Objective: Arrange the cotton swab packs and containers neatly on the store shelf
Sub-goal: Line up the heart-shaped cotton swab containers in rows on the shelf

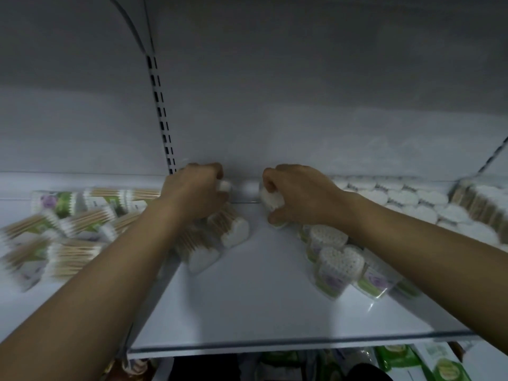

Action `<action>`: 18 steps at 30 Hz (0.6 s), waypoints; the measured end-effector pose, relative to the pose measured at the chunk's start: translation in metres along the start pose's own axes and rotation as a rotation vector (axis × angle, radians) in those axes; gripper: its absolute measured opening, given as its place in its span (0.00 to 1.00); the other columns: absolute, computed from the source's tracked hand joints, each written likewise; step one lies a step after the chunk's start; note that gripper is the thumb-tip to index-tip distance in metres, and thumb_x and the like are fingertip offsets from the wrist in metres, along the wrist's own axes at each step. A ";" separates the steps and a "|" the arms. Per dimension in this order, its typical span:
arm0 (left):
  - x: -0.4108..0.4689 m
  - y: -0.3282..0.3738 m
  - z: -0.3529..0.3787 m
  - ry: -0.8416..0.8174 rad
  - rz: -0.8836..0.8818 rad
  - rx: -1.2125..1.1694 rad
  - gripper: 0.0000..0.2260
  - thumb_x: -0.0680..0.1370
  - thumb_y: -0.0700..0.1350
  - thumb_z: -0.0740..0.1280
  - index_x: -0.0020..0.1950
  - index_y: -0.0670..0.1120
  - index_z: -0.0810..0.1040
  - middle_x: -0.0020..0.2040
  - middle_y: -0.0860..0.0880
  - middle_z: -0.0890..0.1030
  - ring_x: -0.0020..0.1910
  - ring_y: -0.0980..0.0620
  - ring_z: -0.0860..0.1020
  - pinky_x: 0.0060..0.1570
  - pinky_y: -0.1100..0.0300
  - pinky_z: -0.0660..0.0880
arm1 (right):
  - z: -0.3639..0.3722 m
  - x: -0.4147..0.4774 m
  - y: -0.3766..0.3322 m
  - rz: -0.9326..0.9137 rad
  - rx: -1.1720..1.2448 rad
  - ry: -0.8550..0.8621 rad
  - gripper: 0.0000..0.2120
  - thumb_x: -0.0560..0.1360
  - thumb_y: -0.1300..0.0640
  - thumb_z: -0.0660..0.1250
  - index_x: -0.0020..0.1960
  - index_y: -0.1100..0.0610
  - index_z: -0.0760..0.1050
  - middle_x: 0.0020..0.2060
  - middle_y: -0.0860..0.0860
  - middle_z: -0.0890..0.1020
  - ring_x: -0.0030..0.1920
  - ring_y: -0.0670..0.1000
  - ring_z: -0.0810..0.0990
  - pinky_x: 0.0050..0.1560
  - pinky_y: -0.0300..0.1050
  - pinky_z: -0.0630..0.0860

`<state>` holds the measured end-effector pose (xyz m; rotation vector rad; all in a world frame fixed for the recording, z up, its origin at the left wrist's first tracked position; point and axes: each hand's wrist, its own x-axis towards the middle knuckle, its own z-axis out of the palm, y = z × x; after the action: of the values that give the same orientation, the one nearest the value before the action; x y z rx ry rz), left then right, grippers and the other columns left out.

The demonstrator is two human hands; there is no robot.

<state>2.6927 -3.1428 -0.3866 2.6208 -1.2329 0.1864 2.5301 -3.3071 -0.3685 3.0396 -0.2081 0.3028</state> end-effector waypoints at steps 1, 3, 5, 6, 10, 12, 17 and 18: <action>0.000 -0.001 0.002 0.005 -0.005 -0.003 0.17 0.76 0.58 0.68 0.61 0.53 0.74 0.56 0.42 0.81 0.55 0.38 0.79 0.53 0.50 0.77 | 0.000 0.001 0.000 0.004 -0.037 0.001 0.26 0.62 0.42 0.78 0.50 0.53 0.70 0.44 0.50 0.74 0.40 0.54 0.73 0.38 0.50 0.72; 0.002 -0.001 0.005 0.016 -0.007 -0.019 0.16 0.76 0.57 0.69 0.59 0.52 0.73 0.54 0.42 0.82 0.53 0.38 0.80 0.51 0.51 0.76 | 0.001 0.001 0.000 0.018 -0.066 -0.007 0.26 0.61 0.42 0.77 0.51 0.53 0.71 0.46 0.50 0.74 0.40 0.56 0.75 0.39 0.51 0.74; 0.003 -0.001 0.005 0.022 -0.004 -0.035 0.17 0.75 0.56 0.70 0.59 0.51 0.73 0.53 0.43 0.81 0.53 0.39 0.79 0.50 0.51 0.75 | 0.002 0.002 0.001 0.029 -0.094 -0.019 0.25 0.62 0.42 0.77 0.51 0.53 0.71 0.47 0.50 0.75 0.44 0.57 0.77 0.41 0.49 0.72; 0.004 -0.001 0.005 0.026 -0.004 -0.043 0.17 0.75 0.56 0.71 0.59 0.51 0.73 0.54 0.42 0.81 0.54 0.39 0.79 0.50 0.51 0.74 | 0.003 0.002 0.002 0.032 -0.115 -0.016 0.24 0.63 0.41 0.76 0.51 0.53 0.72 0.48 0.50 0.75 0.47 0.57 0.77 0.43 0.48 0.70; 0.002 0.001 0.007 0.050 0.006 0.001 0.17 0.76 0.55 0.70 0.60 0.50 0.72 0.56 0.42 0.79 0.56 0.38 0.78 0.52 0.50 0.72 | 0.003 0.001 0.003 0.063 -0.145 -0.027 0.25 0.65 0.39 0.75 0.54 0.51 0.72 0.51 0.50 0.76 0.54 0.55 0.74 0.48 0.49 0.68; 0.001 0.001 0.003 0.068 0.024 -0.023 0.17 0.76 0.54 0.70 0.61 0.50 0.72 0.52 0.44 0.77 0.55 0.38 0.78 0.51 0.50 0.72 | 0.000 0.000 0.002 0.088 -0.134 -0.041 0.28 0.65 0.37 0.75 0.57 0.50 0.72 0.53 0.50 0.75 0.57 0.56 0.73 0.51 0.51 0.69; -0.007 -0.003 -0.031 0.135 0.051 -0.266 0.24 0.73 0.59 0.70 0.64 0.51 0.70 0.50 0.45 0.76 0.49 0.39 0.77 0.49 0.48 0.77 | -0.018 -0.009 -0.027 0.036 0.101 0.134 0.19 0.76 0.40 0.68 0.61 0.49 0.73 0.55 0.50 0.77 0.56 0.55 0.76 0.54 0.54 0.74; -0.008 -0.002 -0.040 0.155 0.034 -0.299 0.23 0.75 0.57 0.71 0.65 0.51 0.70 0.53 0.44 0.77 0.49 0.40 0.77 0.50 0.47 0.78 | -0.017 -0.008 -0.036 0.010 0.138 0.074 0.17 0.77 0.44 0.67 0.62 0.50 0.72 0.55 0.51 0.76 0.56 0.56 0.76 0.55 0.54 0.74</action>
<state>2.6887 -3.1247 -0.3502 2.2864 -1.1549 0.1901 2.5241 -3.2688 -0.3556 3.1570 -0.2063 0.4479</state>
